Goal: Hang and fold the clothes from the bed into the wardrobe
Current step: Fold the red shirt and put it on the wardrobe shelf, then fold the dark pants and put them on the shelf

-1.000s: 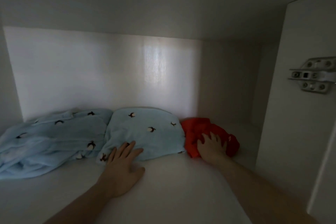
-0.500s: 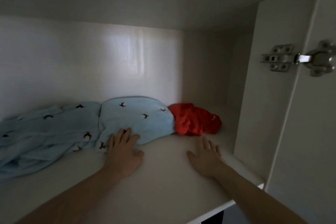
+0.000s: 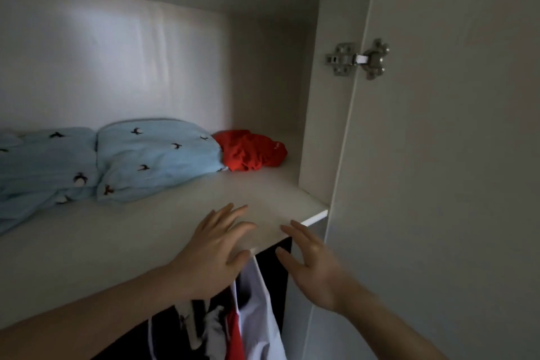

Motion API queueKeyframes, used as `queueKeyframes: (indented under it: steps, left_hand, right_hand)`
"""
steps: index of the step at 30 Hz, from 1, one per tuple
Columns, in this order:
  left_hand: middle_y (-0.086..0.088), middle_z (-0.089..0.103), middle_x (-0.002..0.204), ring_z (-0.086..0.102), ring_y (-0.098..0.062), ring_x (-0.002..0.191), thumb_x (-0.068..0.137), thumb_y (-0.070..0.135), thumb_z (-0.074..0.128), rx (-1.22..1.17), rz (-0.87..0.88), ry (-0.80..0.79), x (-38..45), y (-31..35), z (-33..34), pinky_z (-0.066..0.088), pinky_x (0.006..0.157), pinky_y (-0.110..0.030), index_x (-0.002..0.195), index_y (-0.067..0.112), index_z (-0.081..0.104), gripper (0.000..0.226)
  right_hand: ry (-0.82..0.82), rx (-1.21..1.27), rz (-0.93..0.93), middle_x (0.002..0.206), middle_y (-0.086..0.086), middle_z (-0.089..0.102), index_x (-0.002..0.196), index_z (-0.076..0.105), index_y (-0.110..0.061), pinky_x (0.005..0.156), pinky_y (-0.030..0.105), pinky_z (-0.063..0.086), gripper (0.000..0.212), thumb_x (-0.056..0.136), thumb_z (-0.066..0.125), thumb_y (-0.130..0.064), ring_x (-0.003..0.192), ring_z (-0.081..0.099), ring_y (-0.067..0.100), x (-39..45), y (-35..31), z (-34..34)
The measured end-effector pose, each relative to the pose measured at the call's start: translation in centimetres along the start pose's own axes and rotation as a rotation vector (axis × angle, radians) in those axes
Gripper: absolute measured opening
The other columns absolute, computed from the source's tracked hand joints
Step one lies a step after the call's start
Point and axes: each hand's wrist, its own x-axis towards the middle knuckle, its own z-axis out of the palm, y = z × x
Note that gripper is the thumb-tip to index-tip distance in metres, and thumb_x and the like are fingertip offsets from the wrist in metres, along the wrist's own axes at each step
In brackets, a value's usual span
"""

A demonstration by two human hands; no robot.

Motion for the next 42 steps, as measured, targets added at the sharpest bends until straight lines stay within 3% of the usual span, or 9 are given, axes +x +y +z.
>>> queueKeyframes:
  steps: [4, 9, 13, 18, 21, 24, 30, 34, 42]
  left_hand:
    - [0.010, 0.027, 0.164, 0.015, -0.012, 0.155, 0.098, 0.040, 0.062, -0.166, 0.142, -0.005, -0.7, 9.1, 1.4, 0.011, 0.125, -0.027, 0.145, 0.031, 0.051, 0.049]
    - [0.020, 0.039, 0.153, 0.033, -0.001, 0.144, 0.089, 0.049, 0.060, -0.388, 0.352, -0.102, -2.7, 23.7, 6.0, 0.028, 0.118, -0.027, 0.132, 0.039, 0.060, 0.044]
    - [0.034, 0.037, 0.149, 0.031, 0.010, 0.141, 0.093, 0.048, 0.067, -0.606, 0.430, -0.231, -6.9, 36.9, 11.7, 0.030, 0.115, -0.023, 0.126, 0.047, 0.061, 0.033]
    - [0.040, 0.033, 0.148, 0.031, 0.013, 0.140, 0.091, 0.052, 0.064, -0.779, 0.536, -0.416, -14.0, 52.3, 17.4, 0.042, 0.094, -0.011, 0.128, 0.054, 0.056, 0.038]
    - [0.040, 0.034, 0.147, 0.028, 0.015, 0.140, 0.091, 0.051, 0.067, -0.771, 0.666, -0.501, -16.8, 59.3, 19.1, 0.032, 0.109, -0.017, 0.126, 0.052, 0.057, 0.037]
    - [0.042, 0.034, 0.144, 0.030, 0.017, 0.138, 0.090, 0.050, 0.070, -0.754, 0.767, -0.572, -18.6, 66.8, 19.9, 0.026, 0.109, -0.013, 0.121, 0.056, 0.057, 0.035]
    - [0.039, 0.040, 0.141, 0.034, 0.021, 0.130, 0.090, 0.044, 0.073, -0.749, 0.967, -0.707, -21.6, 80.9, 20.9, 0.023, 0.096, 0.006, 0.119, 0.049, 0.062, 0.032]
    - [0.039, 0.041, 0.140, 0.034, 0.025, 0.125, 0.090, 0.041, 0.073, -0.775, 1.072, -0.776, -23.5, 89.5, 22.3, 0.040, 0.087, -0.001, 0.122, 0.045, 0.064, 0.034]
    - [0.036, 0.044, 0.141, 0.041, 0.012, 0.132, 0.089, 0.040, 0.074, -0.813, 1.289, -0.937, -27.3, 106.3, 26.5, 0.043, 0.084, -0.001, 0.122, 0.045, 0.065, 0.035]
  right_hand:
    - [0.140, 0.093, 0.082, 0.157, -0.024, 0.035, 0.148, 0.046, -0.040, 0.114, 0.010, 0.026, 0.049, 0.101, 0.056, -0.048, 0.141, 0.036, -0.005, -11.3, 3.2, -6.2]
    - [0.275, 0.072, 0.334, 0.154, -0.034, 0.030, 0.147, 0.042, -0.050, 0.117, 0.027, 0.037, 0.049, 0.099, 0.056, -0.052, 0.138, 0.039, -0.009, -29.0, 8.0, -12.5]
    - [0.374, 0.057, 0.578, 0.152, -0.044, 0.023, 0.143, 0.036, -0.063, 0.118, 0.035, 0.038, 0.050, 0.096, 0.053, -0.062, 0.140, 0.036, -0.009, -44.6, 10.9, -15.1]
    - [0.523, 0.051, 0.843, 0.152, -0.045, 0.021, 0.141, 0.036, -0.064, 0.116, 0.038, 0.042, 0.063, 0.081, 0.048, -0.077, 0.139, 0.038, -0.006, -62.6, 12.8, -17.0]
    - [0.599, 0.050, 0.957, 0.151, -0.043, 0.024, 0.141, 0.039, -0.061, 0.114, 0.031, 0.041, 0.058, 0.085, 0.053, -0.069, 0.140, 0.037, -0.008, -70.9, 13.0, -17.5]
    - [0.681, 0.050, 1.062, 0.151, -0.040, 0.026, 0.141, 0.043, -0.056, 0.117, 0.029, 0.037, 0.050, 0.094, 0.061, -0.055, 0.138, 0.035, -0.013, -79.2, 12.9, -18.2]
    - [0.870, 0.049, 1.270, 0.147, -0.040, 0.030, 0.143, 0.046, -0.049, 0.117, 0.027, 0.036, 0.051, 0.095, 0.064, -0.049, 0.135, 0.036, -0.013, -91.7, 13.0, -19.8]
    - [0.978, 0.072, 1.363, 0.148, -0.041, 0.029, 0.141, 0.043, -0.054, 0.116, 0.030, 0.036, 0.056, 0.088, 0.058, -0.064, 0.135, 0.036, -0.014, -98.3, 13.6, -20.9]
    - [1.129, 0.074, 1.585, 0.146, -0.045, 0.026, 0.138, 0.041, -0.061, 0.113, 0.029, 0.039, 0.048, 0.095, 0.061, -0.056, 0.135, 0.039, -0.011, -110.5, 14.4, -23.2]
